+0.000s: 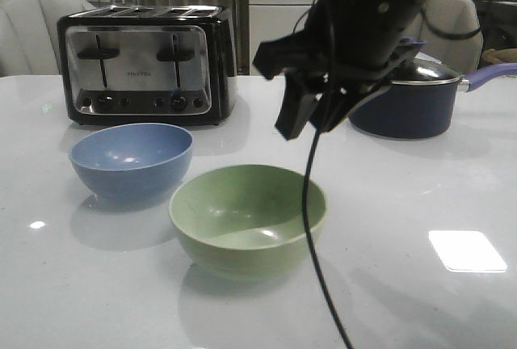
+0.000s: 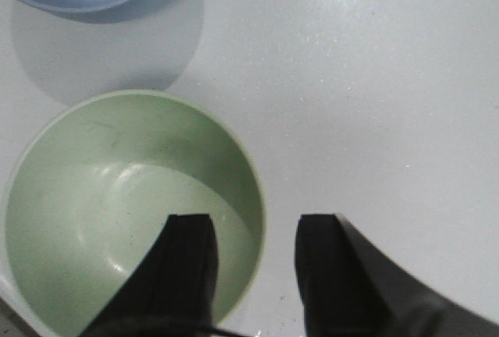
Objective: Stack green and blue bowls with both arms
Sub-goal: 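Open the right gripper and raise it away from the green bowl, then lower the left gripper into the light blue bowl and grip its rim, then lift the blue bowl with the left gripper and lower it into the green bowl, then open the left gripper and raise it away from the stacked bowls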
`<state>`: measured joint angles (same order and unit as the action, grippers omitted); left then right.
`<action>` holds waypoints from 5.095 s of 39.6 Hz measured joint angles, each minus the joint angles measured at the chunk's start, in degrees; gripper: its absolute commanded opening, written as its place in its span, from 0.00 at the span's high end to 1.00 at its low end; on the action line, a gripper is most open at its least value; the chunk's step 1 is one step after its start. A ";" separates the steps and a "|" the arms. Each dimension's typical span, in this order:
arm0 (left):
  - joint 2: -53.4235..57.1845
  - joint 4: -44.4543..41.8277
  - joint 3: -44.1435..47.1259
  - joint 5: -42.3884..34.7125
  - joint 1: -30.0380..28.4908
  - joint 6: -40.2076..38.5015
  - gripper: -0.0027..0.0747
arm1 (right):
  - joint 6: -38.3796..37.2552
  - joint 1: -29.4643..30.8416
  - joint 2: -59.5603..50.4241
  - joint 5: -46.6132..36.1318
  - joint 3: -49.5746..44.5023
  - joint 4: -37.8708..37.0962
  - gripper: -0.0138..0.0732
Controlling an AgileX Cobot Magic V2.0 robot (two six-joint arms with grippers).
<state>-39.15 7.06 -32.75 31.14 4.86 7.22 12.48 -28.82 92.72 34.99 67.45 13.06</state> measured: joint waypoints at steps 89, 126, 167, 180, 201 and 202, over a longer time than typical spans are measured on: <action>-68.15 -1.22 -39.91 1.27 9.08 0.06 0.38 | 3.97 0.00 -50.58 -0.39 -34.11 -0.75 0.40; -61.08 0.88 -44.14 10.04 9.77 1.34 0.85 | 3.97 0.00 -50.58 -0.39 -34.11 -0.79 0.40; -67.71 6.01 -44.39 13.75 28.74 4.45 0.53 | 4.06 0.00 -50.58 -0.39 -34.11 -0.79 0.40; -57.74 5.01 -43.80 15.38 28.74 4.93 0.54 | 4.06 0.00 -50.58 -0.39 -34.11 -0.79 0.40; -26.12 4.54 -24.31 17.61 28.74 5.84 0.54 | 4.06 0.00 -50.58 -0.39 -34.11 -0.79 0.40; -24.42 4.54 -23.37 17.61 28.74 5.88 0.54 | 4.06 0.00 -50.58 -0.39 -34.11 -0.79 0.40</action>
<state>-63.57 11.60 -56.12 48.76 33.61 13.10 16.54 -28.82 42.14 34.60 33.33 12.27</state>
